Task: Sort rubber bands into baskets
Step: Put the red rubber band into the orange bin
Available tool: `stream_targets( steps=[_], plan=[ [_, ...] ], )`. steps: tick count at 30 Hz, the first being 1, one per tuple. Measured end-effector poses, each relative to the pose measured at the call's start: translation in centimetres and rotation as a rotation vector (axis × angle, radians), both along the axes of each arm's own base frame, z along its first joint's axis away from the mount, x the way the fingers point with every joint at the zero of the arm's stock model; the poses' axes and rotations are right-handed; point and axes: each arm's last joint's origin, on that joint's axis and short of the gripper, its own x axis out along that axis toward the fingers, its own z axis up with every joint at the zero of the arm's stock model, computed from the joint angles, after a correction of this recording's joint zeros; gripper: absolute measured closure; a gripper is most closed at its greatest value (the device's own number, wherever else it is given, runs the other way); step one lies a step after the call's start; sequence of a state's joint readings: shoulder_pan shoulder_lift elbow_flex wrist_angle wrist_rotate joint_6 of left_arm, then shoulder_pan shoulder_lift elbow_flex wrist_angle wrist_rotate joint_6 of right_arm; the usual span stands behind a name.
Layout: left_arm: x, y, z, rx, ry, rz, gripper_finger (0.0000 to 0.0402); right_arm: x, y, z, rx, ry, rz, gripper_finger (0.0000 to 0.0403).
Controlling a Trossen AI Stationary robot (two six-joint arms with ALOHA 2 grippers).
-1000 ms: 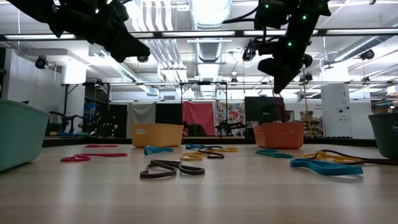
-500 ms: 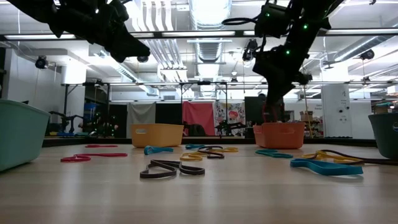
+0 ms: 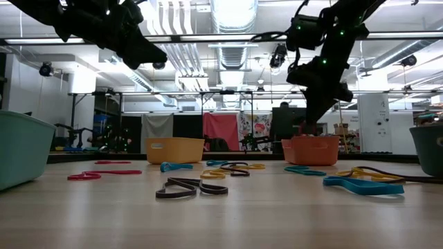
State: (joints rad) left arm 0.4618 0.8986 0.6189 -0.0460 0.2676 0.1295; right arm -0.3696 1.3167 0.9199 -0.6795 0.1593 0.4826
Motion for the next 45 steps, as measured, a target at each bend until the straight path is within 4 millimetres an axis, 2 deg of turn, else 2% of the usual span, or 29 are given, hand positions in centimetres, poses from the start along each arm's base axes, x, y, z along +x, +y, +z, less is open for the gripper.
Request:
stream_targets(
  steps=[8,15,21,30,38,45],
  plan=[
    [0.0,0.0,0.0,0.003,0.001,-0.001,0.0326,-0.6,-1.8,0.0,-0.108,0.043,-0.084,0.0394],
    [0.0,0.0,0.0,0.003,0.002,-0.001,0.0326,0.2,-2.7,-1.7,-0.160,0.090,-0.078,0.0394],
    [0.0,0.0,-0.1,0.000,0.007,-0.001,0.0326,1.1,-2.7,-2.9,-0.055,0.062,-0.009,0.0394],
    [-0.1,0.0,-0.2,-0.004,0.016,-0.001,0.0326,1.0,-2.4,-4.1,0.071,0.104,0.031,0.0394],
    [-0.1,0.0,-0.2,-0.004,0.016,-0.001,0.0326,1.0,-2.9,-4.5,0.003,0.143,-0.005,0.0394],
    [-0.1,0.0,-0.2,-0.004,0.016,-0.002,0.0326,1.6,-3.2,-4.4,-0.028,0.088,-0.009,0.0393]
  ],
)
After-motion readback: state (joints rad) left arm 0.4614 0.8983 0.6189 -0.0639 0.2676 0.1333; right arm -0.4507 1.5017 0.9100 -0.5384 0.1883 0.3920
